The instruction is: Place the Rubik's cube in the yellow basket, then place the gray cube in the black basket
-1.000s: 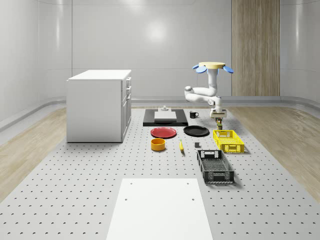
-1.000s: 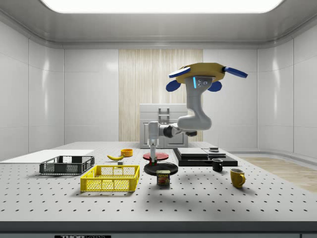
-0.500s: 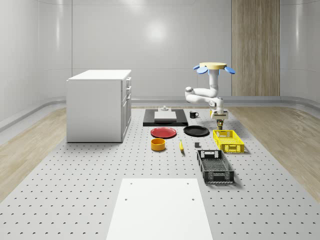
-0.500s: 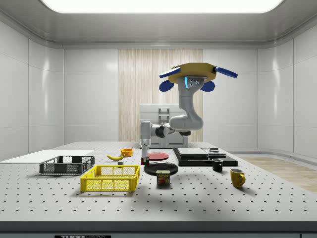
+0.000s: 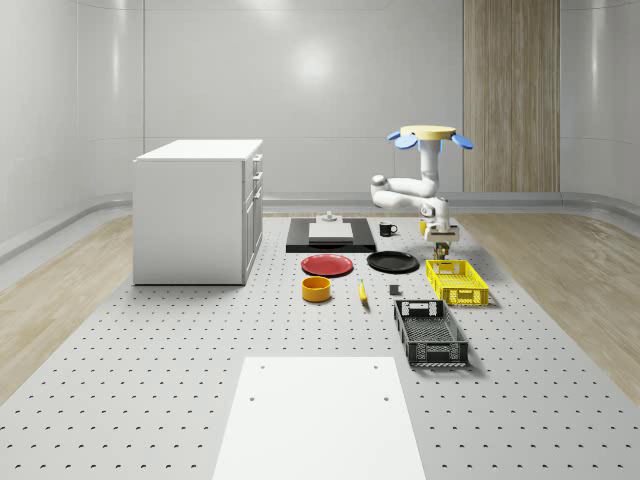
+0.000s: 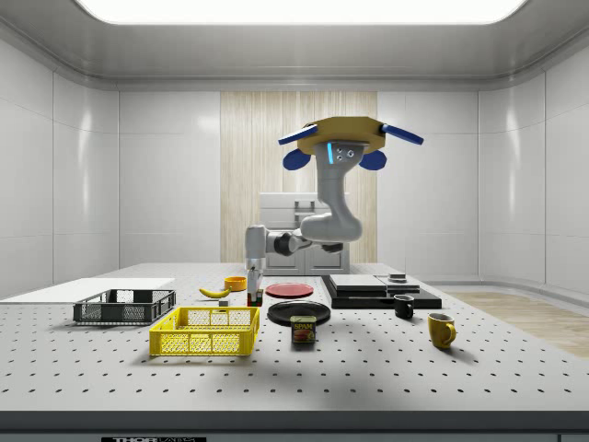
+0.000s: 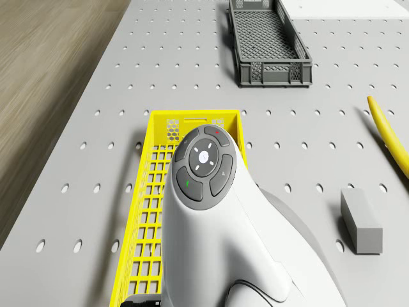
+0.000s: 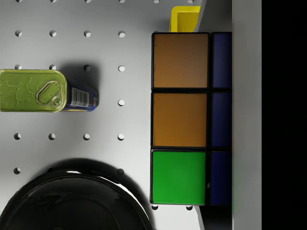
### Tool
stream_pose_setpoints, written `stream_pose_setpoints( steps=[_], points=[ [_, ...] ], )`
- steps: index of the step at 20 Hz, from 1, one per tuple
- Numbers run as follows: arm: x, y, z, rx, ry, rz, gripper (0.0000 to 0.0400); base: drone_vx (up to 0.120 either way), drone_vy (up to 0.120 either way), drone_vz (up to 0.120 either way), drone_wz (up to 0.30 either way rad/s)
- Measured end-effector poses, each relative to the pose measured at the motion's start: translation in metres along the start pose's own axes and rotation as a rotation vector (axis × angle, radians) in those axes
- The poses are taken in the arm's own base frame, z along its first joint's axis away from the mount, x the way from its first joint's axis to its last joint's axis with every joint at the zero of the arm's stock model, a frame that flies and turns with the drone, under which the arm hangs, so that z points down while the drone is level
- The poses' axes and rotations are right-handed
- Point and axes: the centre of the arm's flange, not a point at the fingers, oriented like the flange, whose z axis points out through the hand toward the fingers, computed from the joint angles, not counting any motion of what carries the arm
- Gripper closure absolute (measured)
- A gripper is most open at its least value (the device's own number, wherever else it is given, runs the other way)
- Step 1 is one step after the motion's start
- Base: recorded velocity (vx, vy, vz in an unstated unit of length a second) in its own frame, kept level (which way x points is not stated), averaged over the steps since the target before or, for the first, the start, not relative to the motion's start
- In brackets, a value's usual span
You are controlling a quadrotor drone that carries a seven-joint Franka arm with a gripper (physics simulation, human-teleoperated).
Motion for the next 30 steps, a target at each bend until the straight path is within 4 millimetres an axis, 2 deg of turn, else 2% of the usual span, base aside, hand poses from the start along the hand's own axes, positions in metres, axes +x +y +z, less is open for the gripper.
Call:
stream_pose_setpoints(
  steps=[13, 19, 22, 30],
  points=[
    [0.0, 0.0, 0.0, 0.0, 0.0, 0.0, 0.0113, 0.12, 0.0, 0.0, 0.0],
    [0.0, 0.0, 0.0, 0.0, 0.0, 0.0, 0.0113, 0.007, -0.08, 0.0, 0.0],
    [0.0, 0.0, 0.0, 0.0, 0.0, 0.0, 0.0113, 0.0, 0.0, 0.0, 0.0],
    [0.0, 0.0, 0.0, 0.0, 0.0, 0.0, 0.0113, 0.0, 0.11, 0.0, 0.0]
  ],
)
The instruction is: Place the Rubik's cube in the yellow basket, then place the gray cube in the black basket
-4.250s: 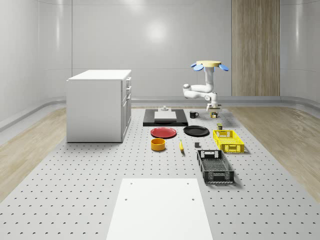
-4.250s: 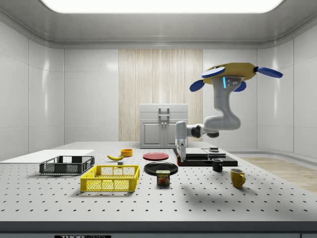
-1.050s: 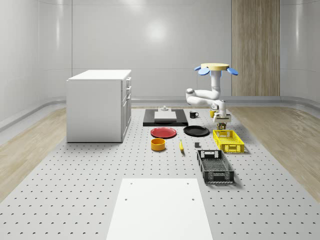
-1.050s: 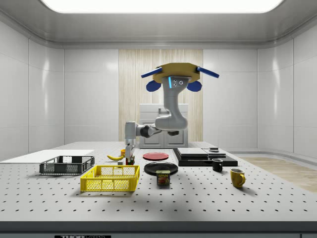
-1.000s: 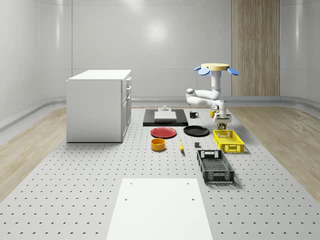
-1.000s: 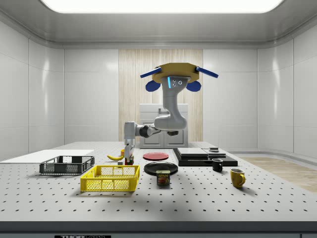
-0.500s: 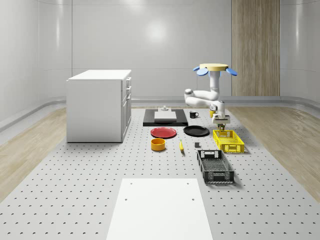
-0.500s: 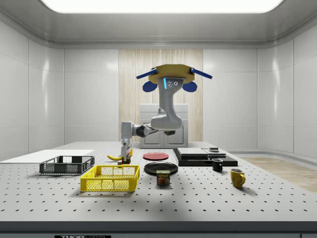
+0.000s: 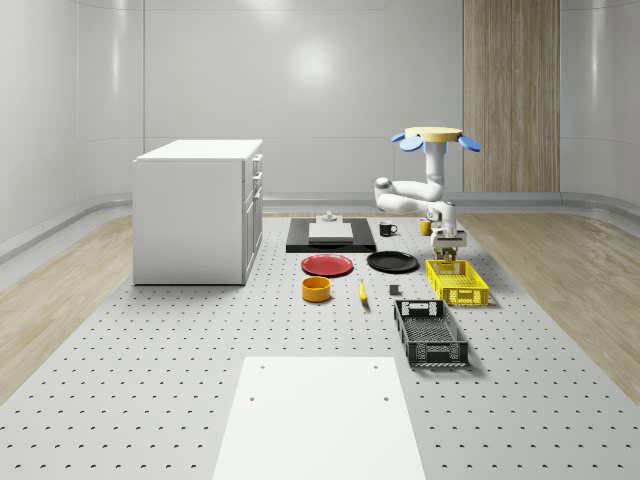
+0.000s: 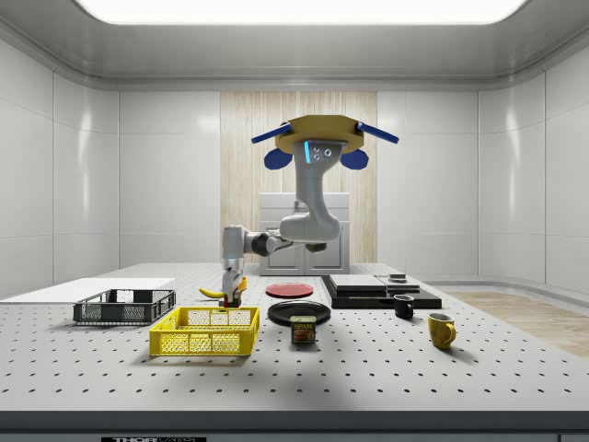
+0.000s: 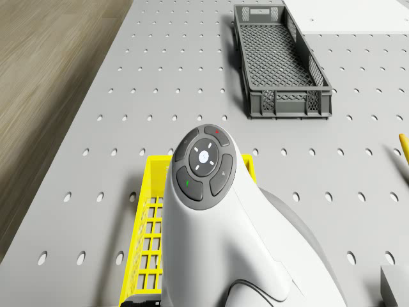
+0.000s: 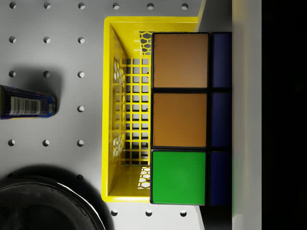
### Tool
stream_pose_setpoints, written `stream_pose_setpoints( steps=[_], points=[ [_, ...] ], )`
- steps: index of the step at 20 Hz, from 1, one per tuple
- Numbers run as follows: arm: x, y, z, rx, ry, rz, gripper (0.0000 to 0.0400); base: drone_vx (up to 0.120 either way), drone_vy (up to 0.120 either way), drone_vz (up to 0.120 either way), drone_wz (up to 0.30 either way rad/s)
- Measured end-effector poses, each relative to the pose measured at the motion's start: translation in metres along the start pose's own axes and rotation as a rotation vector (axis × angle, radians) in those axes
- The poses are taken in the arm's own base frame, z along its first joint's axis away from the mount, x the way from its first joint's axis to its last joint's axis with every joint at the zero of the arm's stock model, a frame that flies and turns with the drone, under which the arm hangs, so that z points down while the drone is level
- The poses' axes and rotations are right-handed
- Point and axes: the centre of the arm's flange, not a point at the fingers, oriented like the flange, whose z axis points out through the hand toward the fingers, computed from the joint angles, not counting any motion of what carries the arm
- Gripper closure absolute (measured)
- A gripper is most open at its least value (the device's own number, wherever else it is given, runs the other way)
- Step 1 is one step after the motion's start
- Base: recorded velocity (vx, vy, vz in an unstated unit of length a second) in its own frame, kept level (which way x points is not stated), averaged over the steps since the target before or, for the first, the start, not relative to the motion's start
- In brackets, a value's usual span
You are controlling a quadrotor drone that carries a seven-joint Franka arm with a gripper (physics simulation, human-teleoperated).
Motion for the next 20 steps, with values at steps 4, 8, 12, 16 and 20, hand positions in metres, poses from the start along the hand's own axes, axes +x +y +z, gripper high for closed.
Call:
stream_pose_setpoints(
  steps=[4, 8, 12, 16, 20],
  points=[
    [0.0, 0.0, 0.007, 0.0, 0.0, -0.003, 0.0114, 0.0, 0.0, 0.0, 0.0],
    [0.0, 0.0, 0.022, 0.0, -0.001, -0.004, 0.0114, 0.0, 0.0, 0.0, 0.0],
    [0.0, 0.0, 0.041, 0.001, -0.001, -0.001, 0.0114, 0.0, 0.0, 0.0, 0.0],
    [0.0, 0.0, 0.059, 0.0, -0.001, 0.0, 0.0114, 0.0, 0.0, 0.0, 0.0],
    [0.0, 0.0, 0.076, 0.0, -0.001, 0.001, 0.0114, 0.0, 0.0, 0.0, 0.0]
  ],
)
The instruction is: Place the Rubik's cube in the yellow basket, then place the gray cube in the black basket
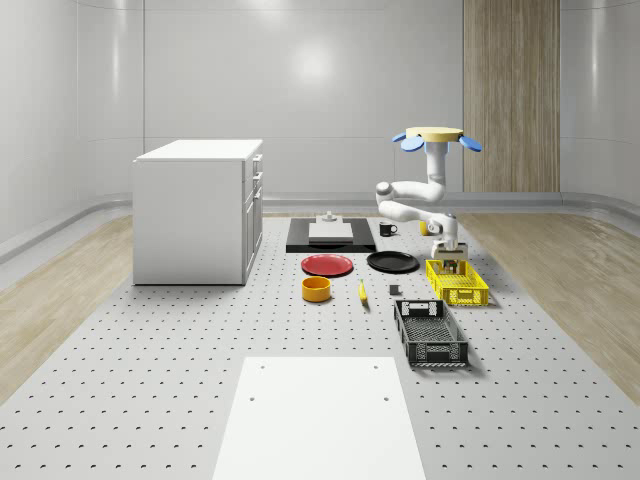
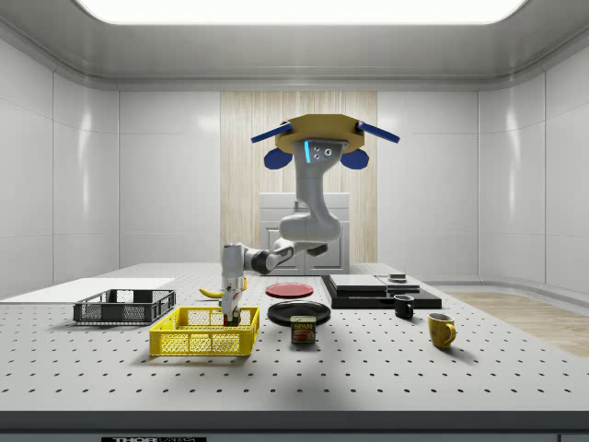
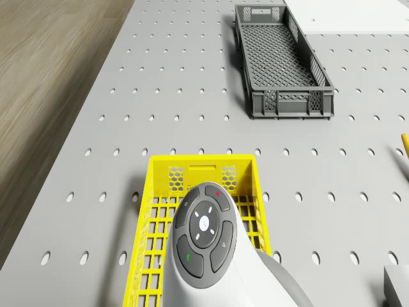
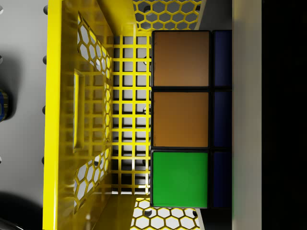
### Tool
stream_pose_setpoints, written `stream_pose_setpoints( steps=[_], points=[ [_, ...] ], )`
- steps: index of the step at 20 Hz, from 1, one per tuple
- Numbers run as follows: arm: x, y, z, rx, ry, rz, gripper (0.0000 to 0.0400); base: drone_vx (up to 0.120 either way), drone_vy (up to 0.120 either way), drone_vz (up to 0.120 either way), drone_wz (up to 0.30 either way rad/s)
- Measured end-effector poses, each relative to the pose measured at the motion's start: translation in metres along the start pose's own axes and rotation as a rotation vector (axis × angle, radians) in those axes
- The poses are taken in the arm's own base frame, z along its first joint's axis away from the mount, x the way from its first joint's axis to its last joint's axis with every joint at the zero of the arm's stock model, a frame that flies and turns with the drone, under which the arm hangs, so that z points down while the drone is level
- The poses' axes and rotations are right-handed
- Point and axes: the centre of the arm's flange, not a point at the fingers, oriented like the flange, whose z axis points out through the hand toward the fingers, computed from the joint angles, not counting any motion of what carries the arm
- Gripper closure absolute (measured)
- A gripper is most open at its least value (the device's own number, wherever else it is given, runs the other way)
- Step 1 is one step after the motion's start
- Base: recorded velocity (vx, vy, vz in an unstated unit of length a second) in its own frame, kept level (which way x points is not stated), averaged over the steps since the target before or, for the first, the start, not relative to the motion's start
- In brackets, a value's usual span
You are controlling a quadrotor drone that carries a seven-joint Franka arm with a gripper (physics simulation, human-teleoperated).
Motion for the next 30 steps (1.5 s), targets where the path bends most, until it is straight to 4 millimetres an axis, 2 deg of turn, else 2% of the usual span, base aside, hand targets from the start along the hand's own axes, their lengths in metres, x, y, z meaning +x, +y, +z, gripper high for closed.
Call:
stream_pose_setpoints(
  steps=[12, 15, 20, 25, 30],
  points=[
    [0.0, 0.0, 0.041, 0.0, 0.0, -0.003, 0.0113, 0.0, 0.0, 0.0, 0.0],
    [0.0, 0.0, 0.045, -0.001, 0.0, 0.001, 0.0053, 0.0, 0.0, 0.0, 0.0],
    [0.0, 0.0, 0.037, -0.001, 0.001, 0.005, 0.0015, 0.0, 0.0, 0.0, 0.0],
    [0.0, 0.0, 0.018, -0.001, 0.001, 0.007, 0.0004, 0.0, 0.0, 0.0, 0.0],
    [0.0, 0.0, 0.007, -0.001, 0.001, 0.007, 0.0001, 0.0, 0.0, 0.0, 0.0]
  ],
)
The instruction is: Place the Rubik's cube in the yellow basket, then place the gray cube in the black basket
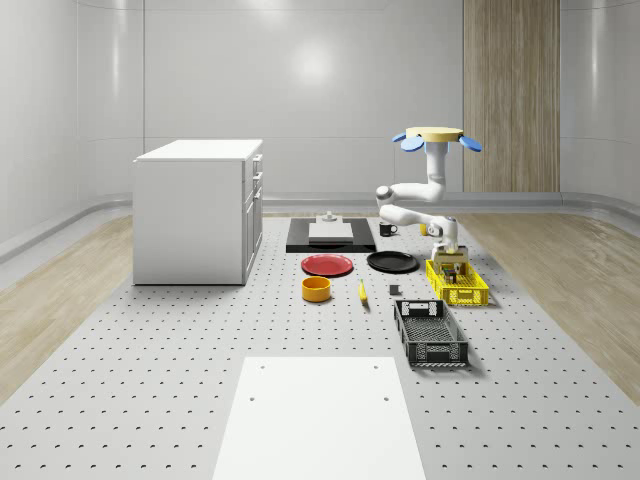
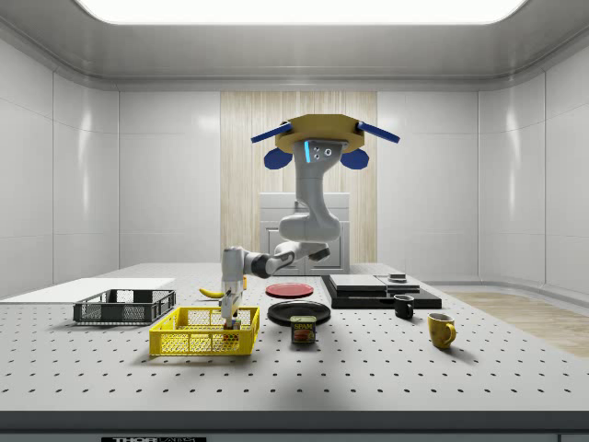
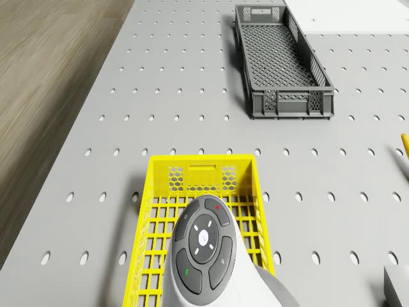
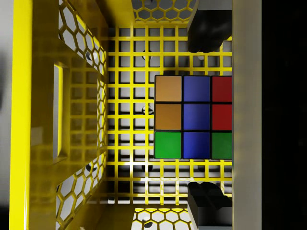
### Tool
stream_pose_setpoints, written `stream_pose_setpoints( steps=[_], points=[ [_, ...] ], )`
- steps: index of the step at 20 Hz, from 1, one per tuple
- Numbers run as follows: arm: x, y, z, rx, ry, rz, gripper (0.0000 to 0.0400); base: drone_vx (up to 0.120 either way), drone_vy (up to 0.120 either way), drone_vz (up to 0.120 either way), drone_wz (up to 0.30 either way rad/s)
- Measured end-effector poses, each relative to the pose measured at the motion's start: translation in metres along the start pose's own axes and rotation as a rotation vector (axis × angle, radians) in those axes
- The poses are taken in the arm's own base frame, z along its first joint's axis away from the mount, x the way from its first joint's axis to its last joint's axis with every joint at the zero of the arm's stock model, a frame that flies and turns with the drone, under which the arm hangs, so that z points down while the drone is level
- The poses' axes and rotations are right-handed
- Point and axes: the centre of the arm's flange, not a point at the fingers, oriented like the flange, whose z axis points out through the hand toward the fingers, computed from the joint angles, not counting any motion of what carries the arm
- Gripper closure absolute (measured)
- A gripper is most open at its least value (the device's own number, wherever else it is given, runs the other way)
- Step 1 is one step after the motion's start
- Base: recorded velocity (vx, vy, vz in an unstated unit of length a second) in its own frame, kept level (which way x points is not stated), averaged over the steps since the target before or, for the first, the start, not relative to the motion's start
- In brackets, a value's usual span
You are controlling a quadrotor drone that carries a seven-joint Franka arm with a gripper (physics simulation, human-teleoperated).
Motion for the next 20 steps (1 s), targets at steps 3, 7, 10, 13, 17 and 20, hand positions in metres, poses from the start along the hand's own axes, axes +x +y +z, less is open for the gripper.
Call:
stream_pose_setpoints(
  steps=[3, 7, 10, 13, 17, 20],
  points=[
    [0.0, 0.0, -0.0054, 0.0, 0.0, 0.0, 0.0001, 0.0, 0.0, 0.013, 0.0],
    [0.0, 0.0, -0.0089, 0.0, 0.0, 0.0, 0.0, 0.0, 0.0, 0.12, 0.0],
    [0.0, 0.0, -0.0102, 0.0, 0.0, 0.0, 0.0, 0.027, -0.053, 0.093, 0.0],
    [0.0, 0.0, -0.0108, 0.0, 0.0, 0.0, 0.0, 0.0, -0.12, 0.0, 0.0],
    [0.0, 0.0, -0.0112, 0.0, 0.0, 0.0, 0.0, 0.0, -0.12, 0.0, 0.0],
    [0.0, 0.0, -0.0113, 0.0, 0.0, 0.0, 0.0, 0.0, -0.12, 0.0, 0.0]
  ],
)
